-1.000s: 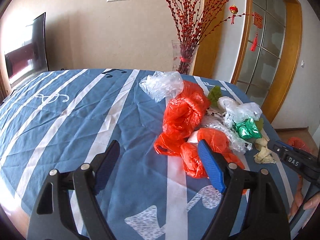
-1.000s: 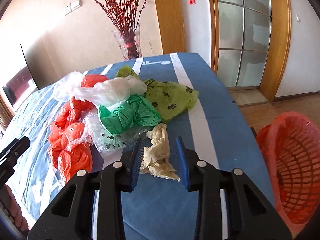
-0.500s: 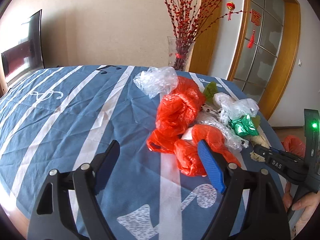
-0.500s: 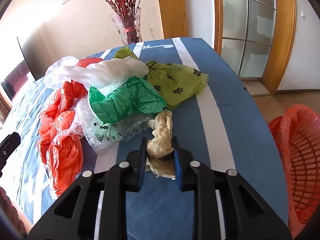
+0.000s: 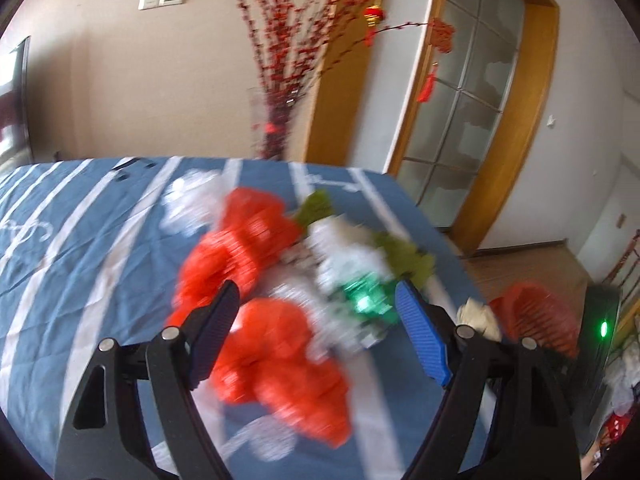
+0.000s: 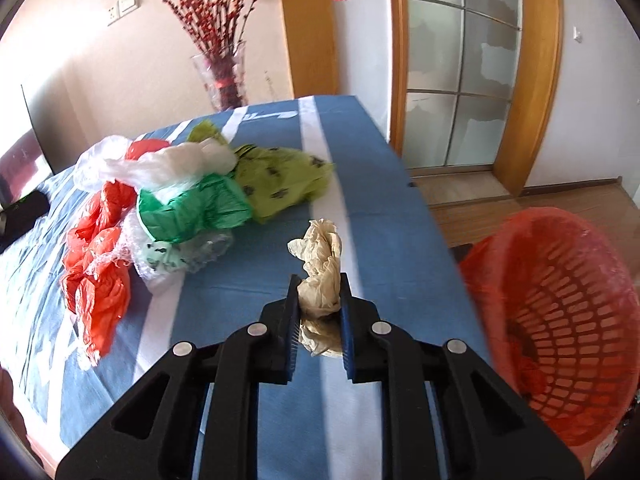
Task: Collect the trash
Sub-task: 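Grasp the white plastic bag with the left tool while the right tool holds the beige bag, then carry the white and beige bags in both tools over the red basket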
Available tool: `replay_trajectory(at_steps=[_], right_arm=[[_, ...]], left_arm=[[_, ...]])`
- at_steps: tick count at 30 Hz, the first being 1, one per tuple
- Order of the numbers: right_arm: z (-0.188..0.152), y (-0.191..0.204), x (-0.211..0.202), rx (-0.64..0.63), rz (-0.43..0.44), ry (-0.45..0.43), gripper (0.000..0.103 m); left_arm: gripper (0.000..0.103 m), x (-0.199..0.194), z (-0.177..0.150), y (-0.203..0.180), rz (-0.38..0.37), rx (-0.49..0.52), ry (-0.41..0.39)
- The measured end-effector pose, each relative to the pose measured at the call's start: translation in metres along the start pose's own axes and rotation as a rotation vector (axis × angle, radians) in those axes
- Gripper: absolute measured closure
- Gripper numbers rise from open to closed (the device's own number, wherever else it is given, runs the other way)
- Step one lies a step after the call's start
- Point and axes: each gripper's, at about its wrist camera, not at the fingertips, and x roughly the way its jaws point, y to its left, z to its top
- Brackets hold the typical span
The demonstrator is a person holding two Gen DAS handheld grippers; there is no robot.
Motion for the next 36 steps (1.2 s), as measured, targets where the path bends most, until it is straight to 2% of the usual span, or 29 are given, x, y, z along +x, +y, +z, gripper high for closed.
replay_trajectory(at_steps=[4,6,8,9,10,13,23,36], right_arm=[[0.000,-0.013,-0.004,0.013,-0.014,-0.004,0.085],[-0.001,-0.019,-0.005,0.019,-0.019,-0.003,0.085],[-0.002,-0.023,-0.005,0.021,-0.024,-0.003,0.085],[-0.004,-0.025,-0.007,0.021,-0.025,-0.005,0.085],[-0.005,-0.026,-0.007,0.021,-0.027,-0.006,0.085],[-0.005,-0.028,-0.006,0.021,-0.034,-0.010,0.085],[0.000,-0.033,-0.022,0.026,-0.034,-0.051,0.085],[0.008,-0.056,-0.062,0.043,-0.073,-0.123,0.085]], left_arm=[[0.025,0.021,0.015,-0.025,0.014,0.048,0.011],[0.033,0.039,0.019,-0.034,0.056,0.077,0.041],[0.050,0.053,0.018,-0.035,0.054,0.069,0.093],[0.054,0.060,0.017,-0.032,0.037,0.052,0.124],[0.063,0.065,0.016,-0.031,0.027,0.042,0.141],[0.099,0.069,0.011,-0.026,0.004,0.027,0.157],[0.100,0.040,0.024,-0.023,-0.050,0.068,0.089],[0.100,-0.005,0.032,-0.080,-0.177,0.156,0.023]])
